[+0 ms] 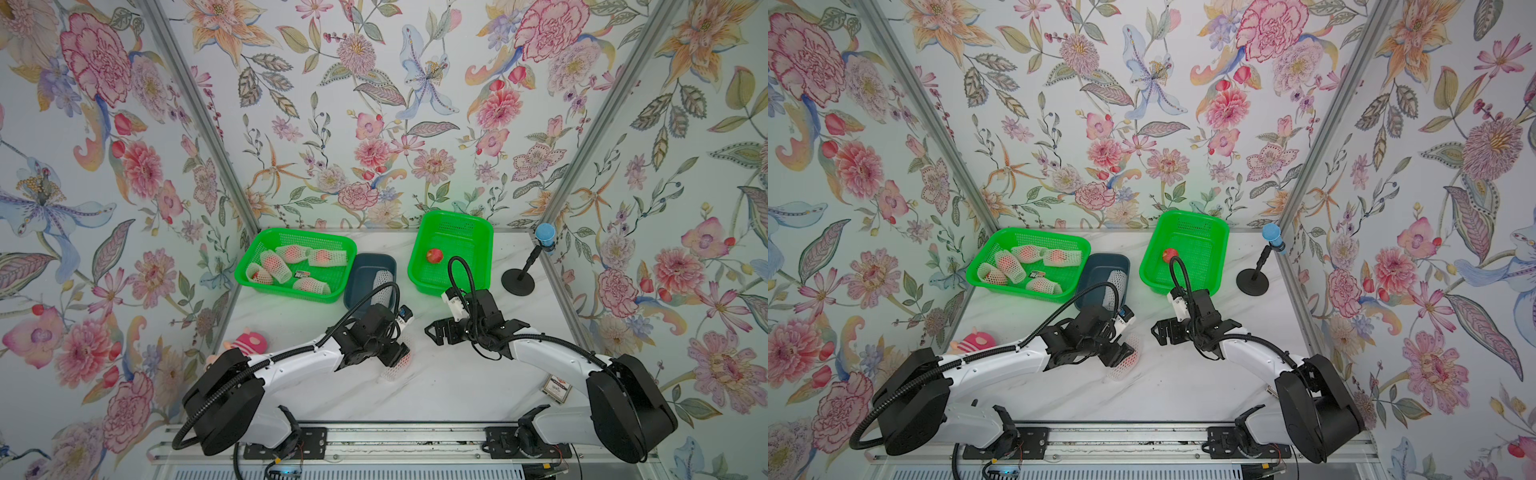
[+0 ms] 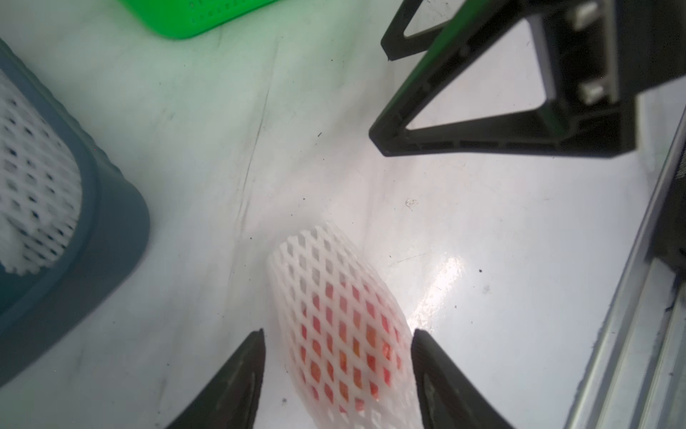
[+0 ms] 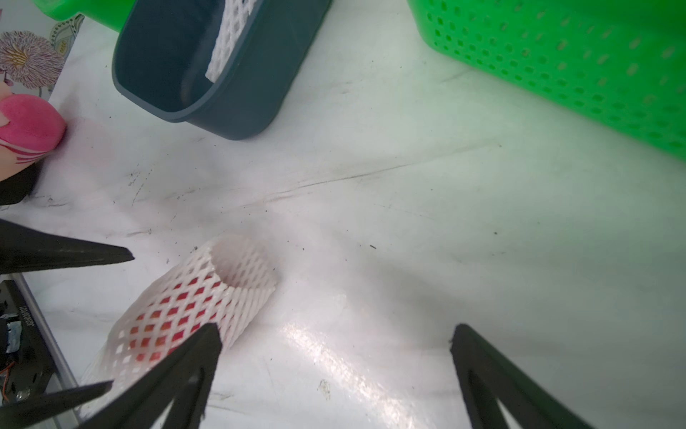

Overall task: Remove foam nets from apples
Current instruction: Place the apple at the center of the board, then remove the foam net from the apple.

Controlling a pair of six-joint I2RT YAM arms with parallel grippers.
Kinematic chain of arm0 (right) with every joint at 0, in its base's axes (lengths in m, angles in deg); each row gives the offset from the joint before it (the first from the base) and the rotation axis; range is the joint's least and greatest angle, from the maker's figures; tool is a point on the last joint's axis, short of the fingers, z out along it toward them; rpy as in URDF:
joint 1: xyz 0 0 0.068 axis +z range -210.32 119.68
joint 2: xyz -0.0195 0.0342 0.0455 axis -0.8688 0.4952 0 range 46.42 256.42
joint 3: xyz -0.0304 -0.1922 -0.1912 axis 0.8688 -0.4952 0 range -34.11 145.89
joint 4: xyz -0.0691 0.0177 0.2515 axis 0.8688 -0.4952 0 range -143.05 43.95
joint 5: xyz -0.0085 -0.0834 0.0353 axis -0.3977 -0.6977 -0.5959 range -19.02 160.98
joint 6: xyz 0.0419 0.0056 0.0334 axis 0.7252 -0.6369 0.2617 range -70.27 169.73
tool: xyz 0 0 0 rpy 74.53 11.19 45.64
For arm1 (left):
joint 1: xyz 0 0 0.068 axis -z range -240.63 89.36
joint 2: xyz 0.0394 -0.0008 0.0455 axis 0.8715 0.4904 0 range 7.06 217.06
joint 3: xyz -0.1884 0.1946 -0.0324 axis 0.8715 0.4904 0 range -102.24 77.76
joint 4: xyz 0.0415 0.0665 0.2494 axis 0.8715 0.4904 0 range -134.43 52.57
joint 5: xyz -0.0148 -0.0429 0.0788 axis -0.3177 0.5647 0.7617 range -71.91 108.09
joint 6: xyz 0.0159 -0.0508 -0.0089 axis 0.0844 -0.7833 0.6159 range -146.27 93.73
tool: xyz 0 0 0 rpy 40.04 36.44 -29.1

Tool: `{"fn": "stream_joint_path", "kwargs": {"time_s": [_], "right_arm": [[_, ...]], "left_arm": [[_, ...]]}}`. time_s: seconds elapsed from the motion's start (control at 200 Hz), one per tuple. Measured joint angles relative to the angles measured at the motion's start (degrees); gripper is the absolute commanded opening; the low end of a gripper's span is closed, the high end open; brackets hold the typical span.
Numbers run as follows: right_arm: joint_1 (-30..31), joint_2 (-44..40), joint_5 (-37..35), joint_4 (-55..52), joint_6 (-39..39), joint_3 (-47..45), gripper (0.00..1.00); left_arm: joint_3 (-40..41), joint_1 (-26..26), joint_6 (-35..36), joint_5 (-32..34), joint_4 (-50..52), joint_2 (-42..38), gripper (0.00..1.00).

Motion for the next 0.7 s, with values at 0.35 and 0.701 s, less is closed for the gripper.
{"fn": "stream_joint_path", "kwargs": {"time_s": [0.35,0.701], "right_arm": [[0.46,1.7,-0.02,1.92,-0.57,-0.04,0.99],[-0.33,4.59,0.94,2.64,-2.36,0.0,1.0]], "left_arm": [[1.77,2.03,-2.75,1.42,4.48,-6.01,0.94],[6.8,6.75,-8.2,0.39,3.76,-6.8,0.61]]}}
